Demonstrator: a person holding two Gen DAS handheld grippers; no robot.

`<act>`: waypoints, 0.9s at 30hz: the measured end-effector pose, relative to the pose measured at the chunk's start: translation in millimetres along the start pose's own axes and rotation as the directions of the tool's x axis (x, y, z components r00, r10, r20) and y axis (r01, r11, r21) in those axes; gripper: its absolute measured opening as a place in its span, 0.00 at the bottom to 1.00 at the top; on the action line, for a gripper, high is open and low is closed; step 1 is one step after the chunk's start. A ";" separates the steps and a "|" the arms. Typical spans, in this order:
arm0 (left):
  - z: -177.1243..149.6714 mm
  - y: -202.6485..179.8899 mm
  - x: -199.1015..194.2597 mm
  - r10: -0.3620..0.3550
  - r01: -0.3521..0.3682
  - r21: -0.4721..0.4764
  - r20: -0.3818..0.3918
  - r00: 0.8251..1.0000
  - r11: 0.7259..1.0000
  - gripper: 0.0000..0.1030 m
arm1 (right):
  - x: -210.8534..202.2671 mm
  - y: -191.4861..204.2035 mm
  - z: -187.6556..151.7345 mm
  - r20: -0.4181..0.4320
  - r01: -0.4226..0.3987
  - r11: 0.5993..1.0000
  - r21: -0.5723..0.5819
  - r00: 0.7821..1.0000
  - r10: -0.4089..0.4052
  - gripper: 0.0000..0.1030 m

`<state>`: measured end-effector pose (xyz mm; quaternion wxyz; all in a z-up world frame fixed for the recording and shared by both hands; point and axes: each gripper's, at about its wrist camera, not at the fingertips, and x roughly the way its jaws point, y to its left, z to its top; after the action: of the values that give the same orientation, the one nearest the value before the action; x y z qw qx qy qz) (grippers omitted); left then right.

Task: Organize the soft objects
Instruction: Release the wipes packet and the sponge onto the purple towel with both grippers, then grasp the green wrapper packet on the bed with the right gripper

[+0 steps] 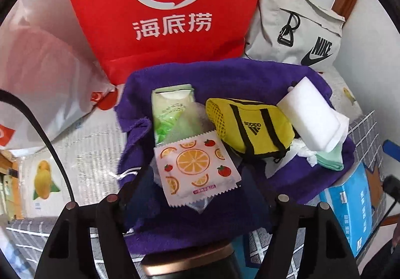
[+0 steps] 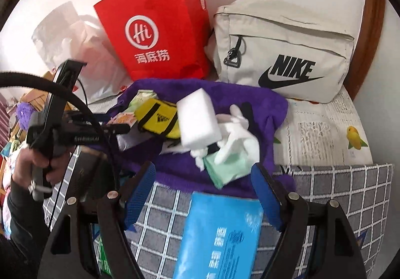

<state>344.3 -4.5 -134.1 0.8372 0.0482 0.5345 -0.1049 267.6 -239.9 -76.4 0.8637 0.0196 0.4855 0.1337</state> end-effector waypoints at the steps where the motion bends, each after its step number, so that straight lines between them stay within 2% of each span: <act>1: -0.4 0.1 -2.0 0.010 -0.010 0.000 -0.002 1.000 1.000 0.69 | -1.7 1.6 -4.0 -0.001 -0.003 1.000 -0.002 1.000 0.003 0.76; 6: -7.1 -1.0 -18.5 0.030 -0.030 0.011 0.003 1.000 0.999 0.71 | -15.7 12.8 -19.5 0.013 -0.008 1.000 -0.014 1.000 0.008 0.76; 14: -14.1 1.2 -42.9 0.088 -0.087 -0.010 0.035 0.996 0.996 0.75 | -41.7 39.5 -54.5 0.015 -0.066 0.997 -0.039 0.998 0.067 0.76; 17: -15.0 4.6 -51.9 0.048 -0.046 -0.035 0.043 0.998 0.998 0.80 | -47.1 51.4 -67.8 0.003 -0.094 0.994 -0.048 0.996 0.094 0.76; 20: -16.3 5.2 -55.9 0.060 -0.058 -0.046 0.052 0.997 0.997 0.81 | -49.2 62.0 -79.2 -0.006 -0.107 0.992 -0.061 0.994 0.107 0.76; 23: -18.6 9.4 -56.6 0.027 -0.023 -0.081 0.048 0.998 0.996 0.81 | -49.7 69.4 -89.1 -0.021 -0.119 0.991 -0.063 0.993 0.118 0.76; 27: -14.6 6.7 -52.7 0.032 -0.026 -0.089 0.066 0.997 0.996 0.81 | -50.4 76.0 -99.3 -0.039 -0.126 0.990 -0.071 0.992 0.123 0.76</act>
<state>311.6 11.3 -92.8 0.8576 0.0157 0.5092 -0.0706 142.8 -188.9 -74.4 0.8452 0.0160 0.4932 0.2053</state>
